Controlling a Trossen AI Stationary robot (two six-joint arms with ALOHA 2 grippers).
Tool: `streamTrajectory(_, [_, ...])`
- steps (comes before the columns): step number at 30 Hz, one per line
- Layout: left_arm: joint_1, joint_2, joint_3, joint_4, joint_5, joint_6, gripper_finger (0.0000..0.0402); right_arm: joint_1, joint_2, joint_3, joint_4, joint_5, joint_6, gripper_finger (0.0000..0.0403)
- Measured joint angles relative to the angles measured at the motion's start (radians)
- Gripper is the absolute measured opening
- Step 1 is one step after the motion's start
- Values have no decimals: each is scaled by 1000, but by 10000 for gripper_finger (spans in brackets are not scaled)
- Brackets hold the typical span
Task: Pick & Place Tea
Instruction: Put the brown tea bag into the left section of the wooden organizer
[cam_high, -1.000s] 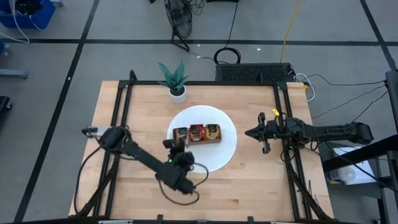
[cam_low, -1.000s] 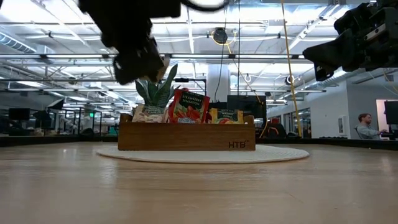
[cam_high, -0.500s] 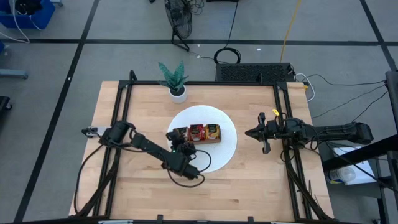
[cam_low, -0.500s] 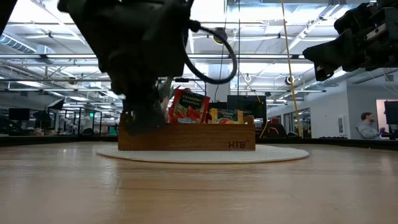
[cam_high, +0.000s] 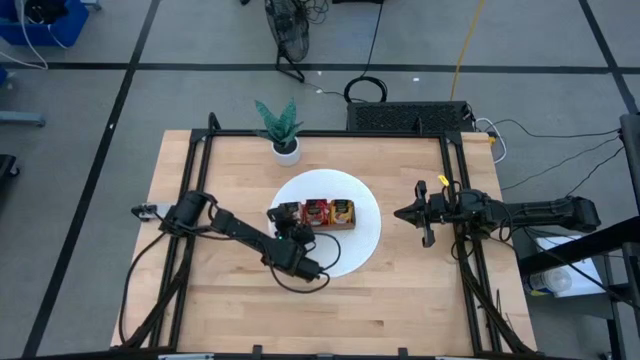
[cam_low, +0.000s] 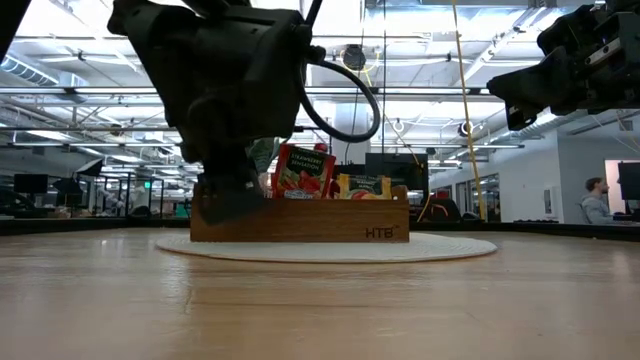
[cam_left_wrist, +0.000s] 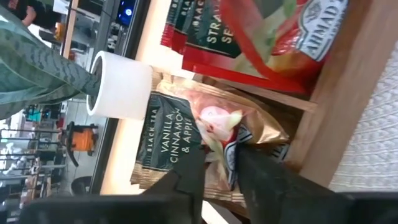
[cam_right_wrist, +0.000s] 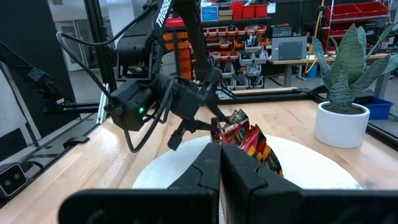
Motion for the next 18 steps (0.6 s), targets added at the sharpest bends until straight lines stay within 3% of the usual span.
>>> streamTrajectory(9, [0,5,76,-133,83,-89,171,0,0,0,0,0,0,4])
streamTrajectory(18, [-2,7,151,-172,104,-28,193,0,0,0,0,0,0,4])
